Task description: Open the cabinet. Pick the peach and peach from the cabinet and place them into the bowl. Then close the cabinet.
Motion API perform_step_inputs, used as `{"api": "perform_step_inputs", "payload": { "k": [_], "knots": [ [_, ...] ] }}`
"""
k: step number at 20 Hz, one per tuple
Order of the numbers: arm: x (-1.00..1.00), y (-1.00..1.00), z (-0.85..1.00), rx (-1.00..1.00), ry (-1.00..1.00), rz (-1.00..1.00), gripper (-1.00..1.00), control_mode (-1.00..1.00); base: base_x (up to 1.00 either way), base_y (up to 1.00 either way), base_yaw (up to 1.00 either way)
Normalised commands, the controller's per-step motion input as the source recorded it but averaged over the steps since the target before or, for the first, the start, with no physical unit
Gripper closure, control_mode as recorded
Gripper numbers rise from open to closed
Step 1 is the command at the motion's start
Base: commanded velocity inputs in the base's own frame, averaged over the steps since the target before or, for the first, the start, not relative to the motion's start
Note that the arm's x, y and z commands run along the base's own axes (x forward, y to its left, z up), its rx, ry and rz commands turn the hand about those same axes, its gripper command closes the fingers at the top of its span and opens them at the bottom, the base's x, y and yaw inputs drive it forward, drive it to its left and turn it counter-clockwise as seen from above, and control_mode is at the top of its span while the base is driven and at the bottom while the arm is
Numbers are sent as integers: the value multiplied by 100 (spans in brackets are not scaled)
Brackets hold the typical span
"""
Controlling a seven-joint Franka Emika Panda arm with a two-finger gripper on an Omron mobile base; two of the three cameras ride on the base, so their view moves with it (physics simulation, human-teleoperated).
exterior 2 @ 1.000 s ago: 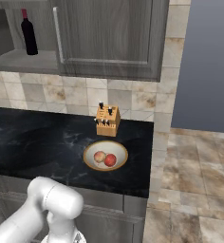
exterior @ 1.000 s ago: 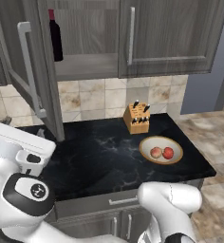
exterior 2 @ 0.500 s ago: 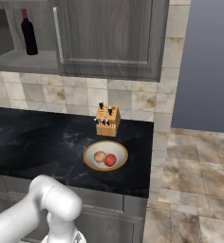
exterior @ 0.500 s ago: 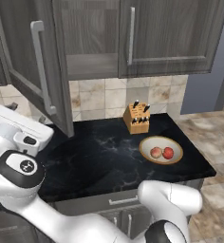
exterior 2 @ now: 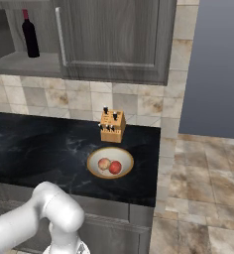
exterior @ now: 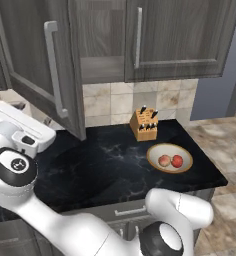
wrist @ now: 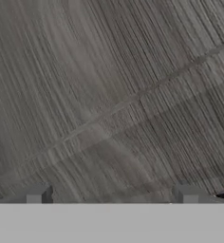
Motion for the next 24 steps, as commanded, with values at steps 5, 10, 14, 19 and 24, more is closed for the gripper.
{"api": "perform_step_inputs", "payload": {
  "k": [5, 10, 14, 19, 24],
  "knots": [
    [20, -25, 0, 0, 8, -11, -100, -100, 0, 0, 0],
    [26, -37, 0, 0, 3, -8, -100, -100, 0, 0, 0],
    [41, -41, 0, 0, 0, -2, -100, -100, 0, 0, 0],
    [62, -38, 0, -2, -2, 0, -100, -100, 0, 0, 0],
    [82, -32, 0, 0, -5, 0, -100, -100, 0, 0, 0]
  ]
}}
